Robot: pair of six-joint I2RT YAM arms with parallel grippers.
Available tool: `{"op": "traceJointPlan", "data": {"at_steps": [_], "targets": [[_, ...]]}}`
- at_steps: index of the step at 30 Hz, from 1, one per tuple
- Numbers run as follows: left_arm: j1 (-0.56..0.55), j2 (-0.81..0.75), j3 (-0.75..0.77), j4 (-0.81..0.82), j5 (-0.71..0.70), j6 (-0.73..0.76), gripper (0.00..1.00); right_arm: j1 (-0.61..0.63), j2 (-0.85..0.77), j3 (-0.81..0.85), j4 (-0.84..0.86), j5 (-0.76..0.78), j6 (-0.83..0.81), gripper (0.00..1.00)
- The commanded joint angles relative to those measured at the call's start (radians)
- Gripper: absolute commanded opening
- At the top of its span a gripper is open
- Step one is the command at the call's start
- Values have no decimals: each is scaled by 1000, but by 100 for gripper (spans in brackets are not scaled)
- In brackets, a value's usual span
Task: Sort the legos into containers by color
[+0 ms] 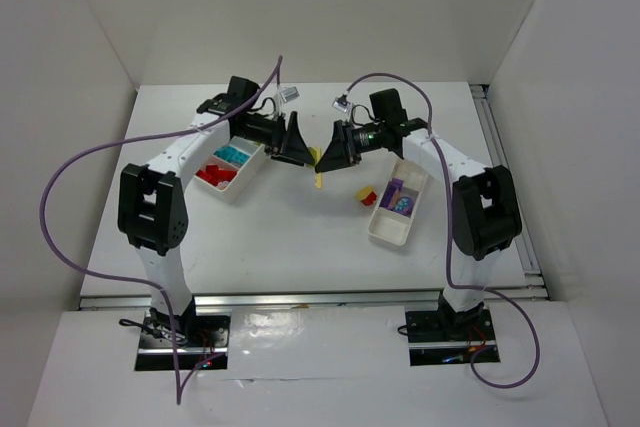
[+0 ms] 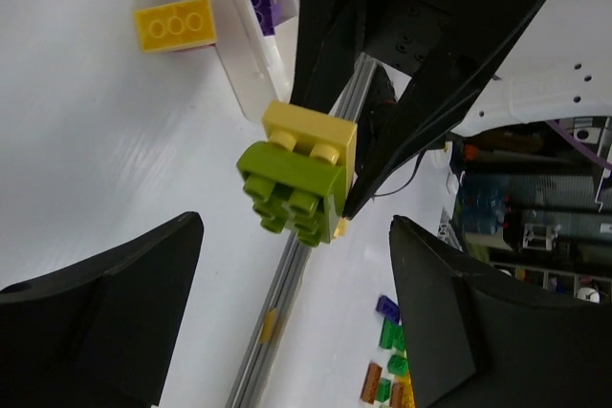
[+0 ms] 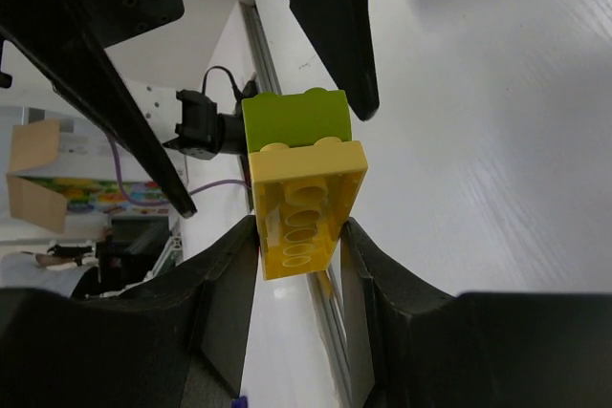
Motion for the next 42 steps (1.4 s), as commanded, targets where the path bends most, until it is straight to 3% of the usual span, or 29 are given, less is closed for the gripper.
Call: {"op": "traceJointPlan", "data": {"at_steps": [1, 6, 11, 13, 22, 24, 32, 33, 36, 37, 39, 42], "targets": [[-10, 23, 45, -13, 57, 72, 90, 2, -9, 37, -54, -50, -51, 8], [-10, 32, 77, -14, 99, 88, 87, 2, -9, 28, -64, -50, -51, 8], [-10, 51, 77, -14, 134, 88, 63, 2, -9, 27, -64, -59, -51, 8], [-21, 51, 88, -4, 147, 88, 59, 2, 0, 37, -64, -59, -42, 8], [-39, 62, 88, 6, 185, 78, 58, 2, 0, 37, -54, -68, -42, 8], [-40, 62, 79, 6, 185, 78, 69, 2, 0, 37, -45, -77, -42, 8], [-40, 83, 79, 6, 136, 60, 73, 2, 0, 37, -45, -77, -42, 8], [-40, 83, 79, 6, 145, 60, 70, 2, 0, 37, -45, -77, -42, 8], [-40, 83, 88, 6, 157, 60, 40, 2, 0, 37, -45, -87, -42, 8], [-40, 83, 88, 6, 157, 60, 22, 2, 0, 37, -45, -87, -42, 8], [-40, 83, 97, 6, 157, 60, 0, 2, 0, 37, -45, -87, -42, 8], [-15, 83, 97, 6, 157, 42, 0, 2, 0, 15, -56, -48, -42, 6]]}}
